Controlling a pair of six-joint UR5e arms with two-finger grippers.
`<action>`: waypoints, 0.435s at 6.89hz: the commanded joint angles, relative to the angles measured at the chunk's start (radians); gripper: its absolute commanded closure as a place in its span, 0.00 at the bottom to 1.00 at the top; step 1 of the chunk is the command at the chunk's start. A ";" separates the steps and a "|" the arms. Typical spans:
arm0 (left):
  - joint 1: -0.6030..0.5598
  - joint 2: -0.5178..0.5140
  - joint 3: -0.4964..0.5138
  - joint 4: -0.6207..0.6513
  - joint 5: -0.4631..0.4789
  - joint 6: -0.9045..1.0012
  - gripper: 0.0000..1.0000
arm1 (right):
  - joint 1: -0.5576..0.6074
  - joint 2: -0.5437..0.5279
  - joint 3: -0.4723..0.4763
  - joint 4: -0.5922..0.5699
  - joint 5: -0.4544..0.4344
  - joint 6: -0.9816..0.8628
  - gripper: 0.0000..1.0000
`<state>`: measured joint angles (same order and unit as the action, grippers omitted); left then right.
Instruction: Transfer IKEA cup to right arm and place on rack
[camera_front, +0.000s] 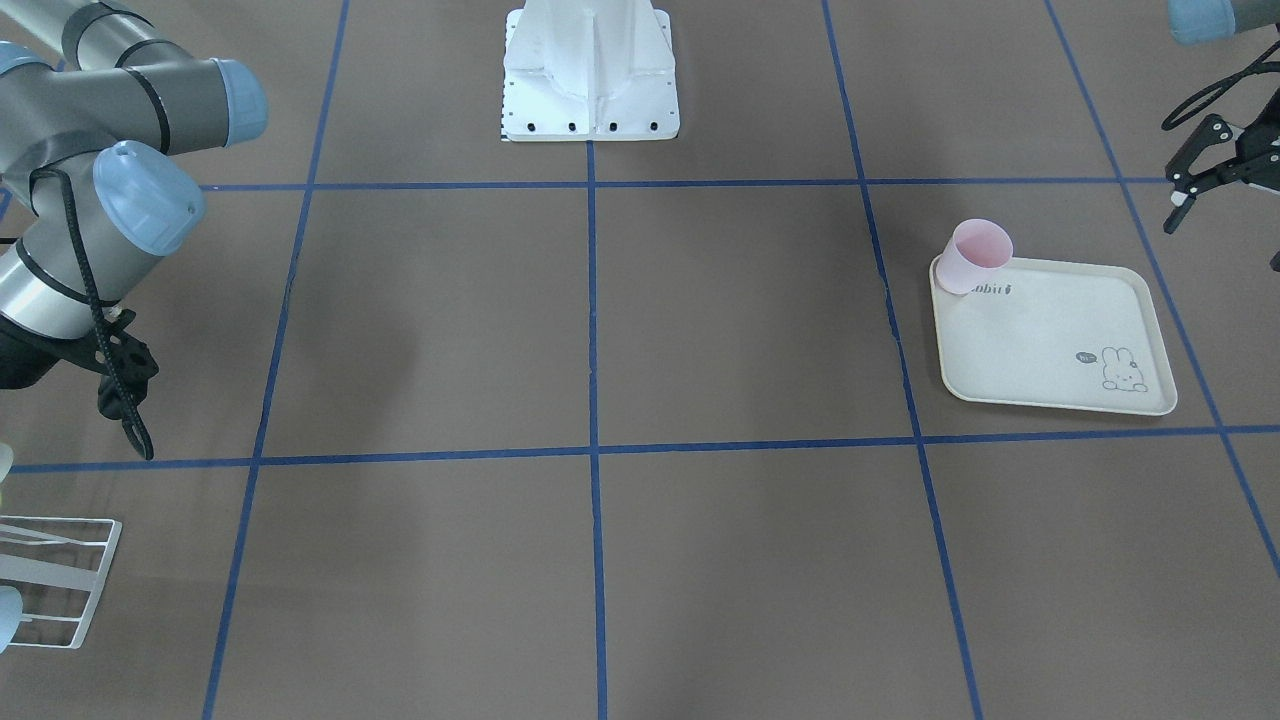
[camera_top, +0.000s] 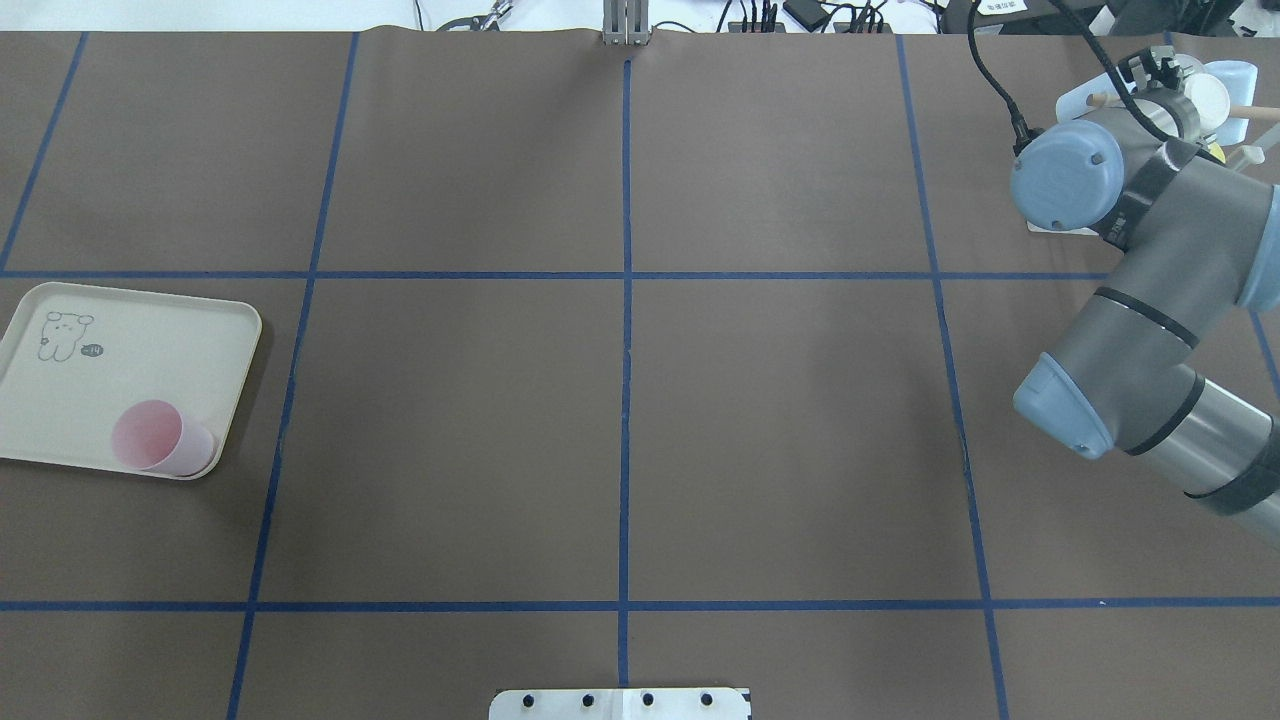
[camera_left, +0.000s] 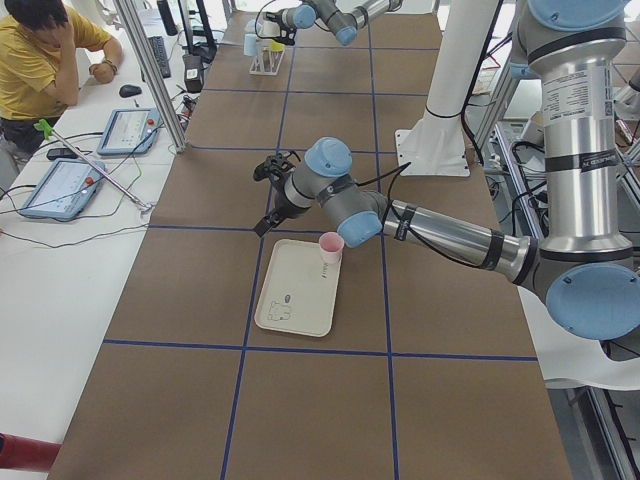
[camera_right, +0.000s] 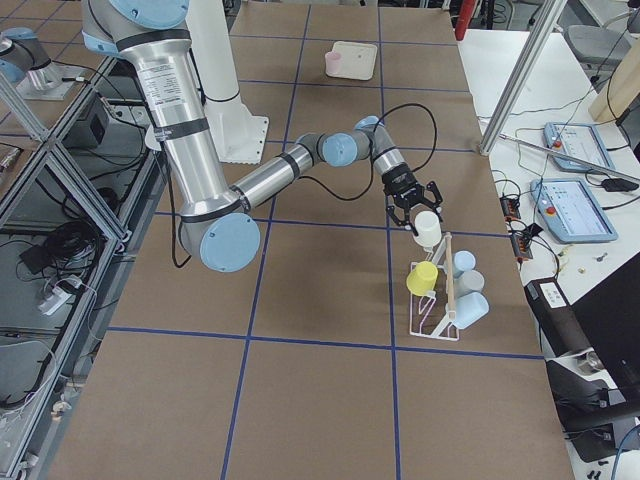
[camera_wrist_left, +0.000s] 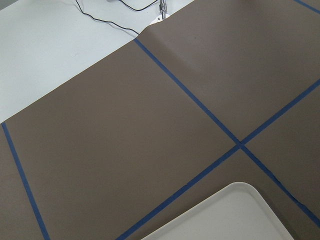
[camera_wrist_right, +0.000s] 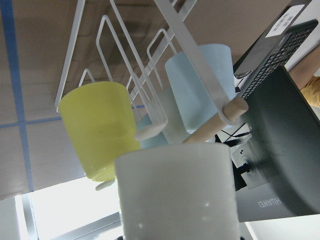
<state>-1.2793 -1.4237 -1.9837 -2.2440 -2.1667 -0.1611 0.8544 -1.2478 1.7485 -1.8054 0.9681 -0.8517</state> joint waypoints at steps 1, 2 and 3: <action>0.000 0.000 0.000 0.000 0.001 0.000 0.00 | 0.009 -0.002 -0.043 0.063 -0.002 -0.024 0.80; 0.001 0.000 0.000 0.000 -0.001 0.000 0.00 | 0.008 -0.002 -0.058 0.070 -0.002 -0.023 0.78; 0.001 -0.001 0.000 0.000 -0.001 -0.002 0.00 | 0.008 -0.002 -0.063 0.070 -0.002 -0.021 0.76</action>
<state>-1.2785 -1.4238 -1.9834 -2.2442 -2.1671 -0.1615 0.8620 -1.2501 1.6959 -1.7395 0.9665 -0.8737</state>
